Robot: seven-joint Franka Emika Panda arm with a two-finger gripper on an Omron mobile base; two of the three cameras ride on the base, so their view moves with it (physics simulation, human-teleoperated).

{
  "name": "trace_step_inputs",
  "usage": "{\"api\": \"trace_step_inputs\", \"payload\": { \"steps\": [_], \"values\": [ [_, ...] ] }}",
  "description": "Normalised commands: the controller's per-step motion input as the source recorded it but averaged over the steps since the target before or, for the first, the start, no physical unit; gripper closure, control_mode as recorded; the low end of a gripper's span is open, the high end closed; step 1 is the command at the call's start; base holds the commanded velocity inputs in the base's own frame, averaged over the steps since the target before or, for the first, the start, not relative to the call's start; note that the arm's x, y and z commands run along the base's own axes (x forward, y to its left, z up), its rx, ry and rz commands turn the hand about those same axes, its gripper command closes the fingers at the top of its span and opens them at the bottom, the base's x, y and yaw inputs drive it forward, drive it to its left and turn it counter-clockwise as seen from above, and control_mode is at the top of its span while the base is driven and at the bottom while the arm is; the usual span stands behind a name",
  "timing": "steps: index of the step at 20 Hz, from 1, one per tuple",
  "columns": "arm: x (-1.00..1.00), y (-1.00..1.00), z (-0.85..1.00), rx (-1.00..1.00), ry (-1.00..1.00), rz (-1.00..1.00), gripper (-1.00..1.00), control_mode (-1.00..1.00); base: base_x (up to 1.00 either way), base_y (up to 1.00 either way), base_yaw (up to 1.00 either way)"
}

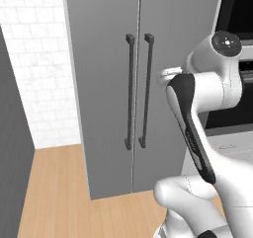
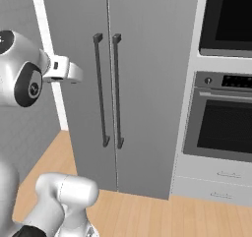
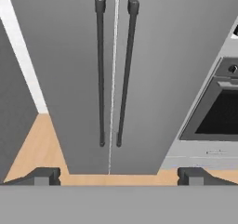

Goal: Grab a lemon wedge from the fridge and one ice cube from the ice bowl, and put them in the glass of lemonade.

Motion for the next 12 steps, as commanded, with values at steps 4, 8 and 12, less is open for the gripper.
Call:
{"api": "trace_step_inputs", "payload": {
  "steps": [4, 8, 12],
  "values": [
    [1.0, -0.33, -0.92, 0.05, 0.0, 0.0, -1.0, -1.0, 0.0, 0.0, 0.0],
    [1.0, -0.26, -0.68, 0.03, 0.0, 0.0, -1.0, -1.0, 0.0, 0.0, 0.0],
    [1.0, -0.01, -0.19, 0.0, 0.02, 0.0, -1.0, -1.0, 0.0, 0.0, 0.0]
  ]
}}
